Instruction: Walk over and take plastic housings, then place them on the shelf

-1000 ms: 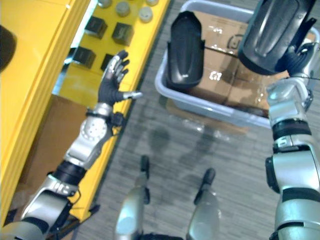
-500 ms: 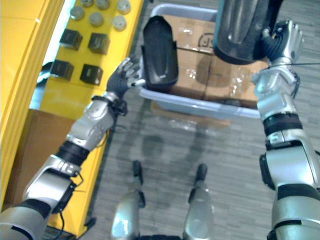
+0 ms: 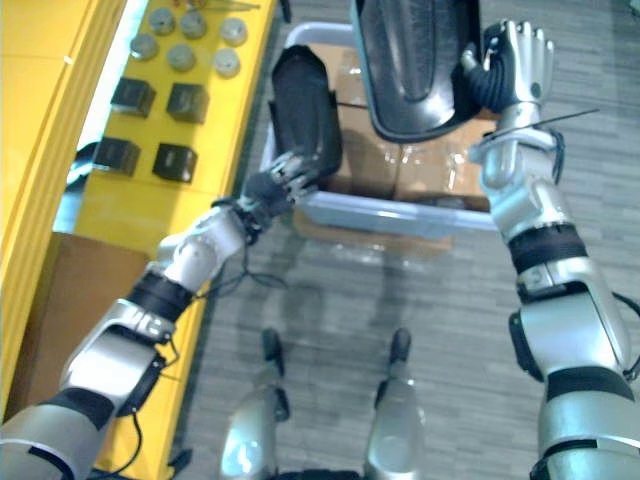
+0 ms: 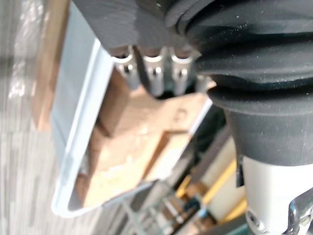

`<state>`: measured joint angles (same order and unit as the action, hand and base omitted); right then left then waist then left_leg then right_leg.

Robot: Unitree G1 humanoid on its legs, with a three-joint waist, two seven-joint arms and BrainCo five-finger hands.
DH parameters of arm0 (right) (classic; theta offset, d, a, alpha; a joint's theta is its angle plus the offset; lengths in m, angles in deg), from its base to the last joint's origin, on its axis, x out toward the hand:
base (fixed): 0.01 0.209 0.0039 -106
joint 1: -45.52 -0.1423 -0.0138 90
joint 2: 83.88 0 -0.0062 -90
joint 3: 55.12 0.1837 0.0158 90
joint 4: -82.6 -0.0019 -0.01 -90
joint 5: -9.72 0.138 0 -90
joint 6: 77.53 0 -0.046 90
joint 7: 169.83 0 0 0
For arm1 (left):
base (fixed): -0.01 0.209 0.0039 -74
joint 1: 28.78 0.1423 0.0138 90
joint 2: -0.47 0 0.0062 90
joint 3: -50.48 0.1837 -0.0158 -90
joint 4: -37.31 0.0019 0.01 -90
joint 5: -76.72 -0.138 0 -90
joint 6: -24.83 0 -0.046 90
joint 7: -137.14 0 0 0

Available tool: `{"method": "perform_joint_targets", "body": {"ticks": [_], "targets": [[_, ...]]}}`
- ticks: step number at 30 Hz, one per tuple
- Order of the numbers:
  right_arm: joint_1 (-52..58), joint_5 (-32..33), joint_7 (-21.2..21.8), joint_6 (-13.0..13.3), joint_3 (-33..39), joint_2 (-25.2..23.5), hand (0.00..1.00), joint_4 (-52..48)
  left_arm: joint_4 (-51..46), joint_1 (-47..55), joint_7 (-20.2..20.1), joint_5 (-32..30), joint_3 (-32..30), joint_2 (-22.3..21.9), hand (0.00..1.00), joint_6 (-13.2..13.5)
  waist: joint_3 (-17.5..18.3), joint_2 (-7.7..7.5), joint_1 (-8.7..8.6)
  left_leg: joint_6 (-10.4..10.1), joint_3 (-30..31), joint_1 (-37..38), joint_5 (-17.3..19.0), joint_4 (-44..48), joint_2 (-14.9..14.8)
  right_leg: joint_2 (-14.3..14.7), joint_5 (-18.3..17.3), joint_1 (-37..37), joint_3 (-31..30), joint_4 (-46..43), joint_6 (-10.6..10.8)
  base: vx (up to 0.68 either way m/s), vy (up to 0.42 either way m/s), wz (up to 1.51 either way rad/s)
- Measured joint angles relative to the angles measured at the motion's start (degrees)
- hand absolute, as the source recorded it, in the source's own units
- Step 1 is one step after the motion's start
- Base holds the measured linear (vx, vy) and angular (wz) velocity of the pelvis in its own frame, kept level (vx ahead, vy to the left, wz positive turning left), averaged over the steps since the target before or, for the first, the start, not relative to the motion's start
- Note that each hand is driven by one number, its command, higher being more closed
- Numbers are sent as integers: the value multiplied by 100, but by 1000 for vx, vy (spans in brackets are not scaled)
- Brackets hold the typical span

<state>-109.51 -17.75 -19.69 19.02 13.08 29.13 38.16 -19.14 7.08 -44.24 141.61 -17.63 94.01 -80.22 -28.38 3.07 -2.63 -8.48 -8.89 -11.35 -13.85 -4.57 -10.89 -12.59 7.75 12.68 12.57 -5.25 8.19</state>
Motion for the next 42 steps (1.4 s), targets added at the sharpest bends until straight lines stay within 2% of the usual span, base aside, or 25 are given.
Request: {"method": "perform_joint_targets", "body": {"ticks": [4, 7, 12, 14, 18, 25, 34, 36, 37, 38, 42], "targets": [[214, -178, 4, 245, -50, -94, 100, -284, 3, -5, 0, 44, 166, -15, 0, 1, 15, -31, -9, 0, -3, 47, 2, -3, -1, 9, 1, -82, 10, 67, 3, -21, -9, 0], [406, -275, 106, 411, -151, -179, 100, -514, 3, -4, 0, 47, 207, -31, 0, 6, 24, -141, -20, 0, -16, 46, 2, -3, -1, 10, 4, -86, 4, 102, 5, -47, -19, -2], [775, -496, 221, 489, -274, -368, 100, -669, 0, 16, 7, 54, 430, -106, 0, 81, 79, -263, -23, -4, -22, 141, 13, -7, 2, 11, 54, -222, 11, 177, 19, -33, -17, 1], [864, -548, 261, 602, -437, -378, 100, -691, -52, 15, -2, 55, 431, -185, 0, 296, 88, -279, -27, -1, -30, 166, 27, -8, 3, 16, 56, -270, 16, 244, 22, -43, -18, -2], [926, -552, 278, 607, -476, -378, 100, -703, -91, 24, -40, 238, 477, -191, 0, 600, 88, -280, -48, 0, -46, 163, 28, -8, 3, 19, 71, -277, 11, 286, 34, -45, -21, -2], [1158, -729, 353, 708, -597, -469, 100, -815, -309, 29, -343, 536, 552, -197, 0, 1073, 88, -280, -98, 0, -51, 173, 28, -7, 3, 21, 119, -287, 10, 289, 21, -4, -3, 0], [1381, -724, 282, 709, -669, -524, 100, -831, -541, 149, -366, 652, 552, -194, 0, 1184, 138, -361, -103, 7, -78, 245, 62, -8, 2, 34, 124, -408, 9, 422, 27, -43, -19, -1], [1409, -714, 209, 709, -697, -524, 100, -831, -573, 194, -315, 592, 553, -209, 0, 1192, 140, -365, -101, 8, -77, 242, 64, -8, 3, 33, 126, -408, 10, 422, 25, 0, 0, 0], [1433, -715, 201, 710, -710, -525, 100, -831, -596, 204, -156, 420, 552, -208, 0, 1188, 140, -365, -95, 9, -77, 241, 63, -7, 2, 35, 127, -408, 10, 424, 25, 0, 0, 0], [1454, -716, 197, 710, -710, -524, 100, -831, -598, 204, -54, 320, 552, -203, 100, 1178, 140, -365, -93, 9, -77, 242, 63, -7, 3, 35, 128, -411, 11, 424, 25, 0, 0, 0], [1531, -716, 110, 710, -710, -525, 100, -843, -598, 228, 289, -287, 546, -190, 100, 1094, 140, -365, -90, 9, -68, 245, 63, -6, 3, 36, 149, -430, 23, 425, 28, 0, 0, 0]]}}
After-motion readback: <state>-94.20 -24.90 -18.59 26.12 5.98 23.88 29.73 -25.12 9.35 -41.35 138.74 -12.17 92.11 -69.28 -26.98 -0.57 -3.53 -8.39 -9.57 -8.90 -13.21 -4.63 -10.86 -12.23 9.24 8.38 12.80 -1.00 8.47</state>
